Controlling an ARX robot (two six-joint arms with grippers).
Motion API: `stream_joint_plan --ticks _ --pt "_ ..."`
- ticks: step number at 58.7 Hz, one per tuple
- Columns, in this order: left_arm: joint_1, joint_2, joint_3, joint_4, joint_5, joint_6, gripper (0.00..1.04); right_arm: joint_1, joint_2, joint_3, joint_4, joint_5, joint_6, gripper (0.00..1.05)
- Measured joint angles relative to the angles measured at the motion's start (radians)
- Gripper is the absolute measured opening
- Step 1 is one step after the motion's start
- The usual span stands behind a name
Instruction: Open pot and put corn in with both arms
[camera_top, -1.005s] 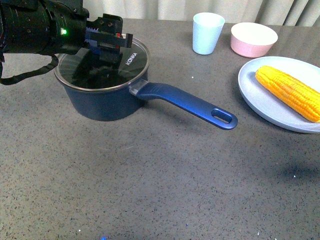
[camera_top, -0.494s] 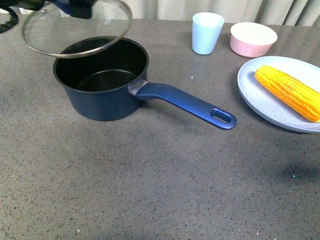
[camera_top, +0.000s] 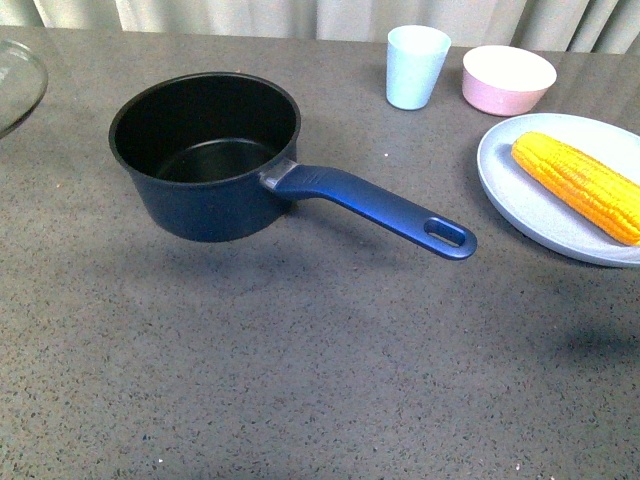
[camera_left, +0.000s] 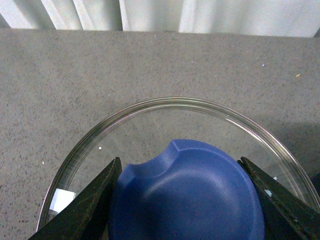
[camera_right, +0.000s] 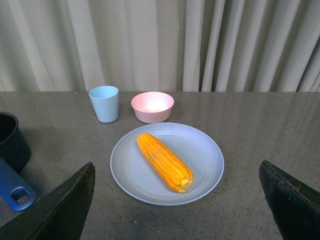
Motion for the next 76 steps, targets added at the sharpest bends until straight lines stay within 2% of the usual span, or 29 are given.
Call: stream_joint_plan --ticks 36,76 --pt "0.019 0.219 -0.048 0.178 0.003 -0.011 0.6 0.0 0.0 0.0 0.0 0.0 0.0 0.96" --pt "-0.013 0.29 -0.058 0.229 -0.001 -0.034 0.6 0.0 0.0 0.0 0.0 0.0 0.0 0.96"
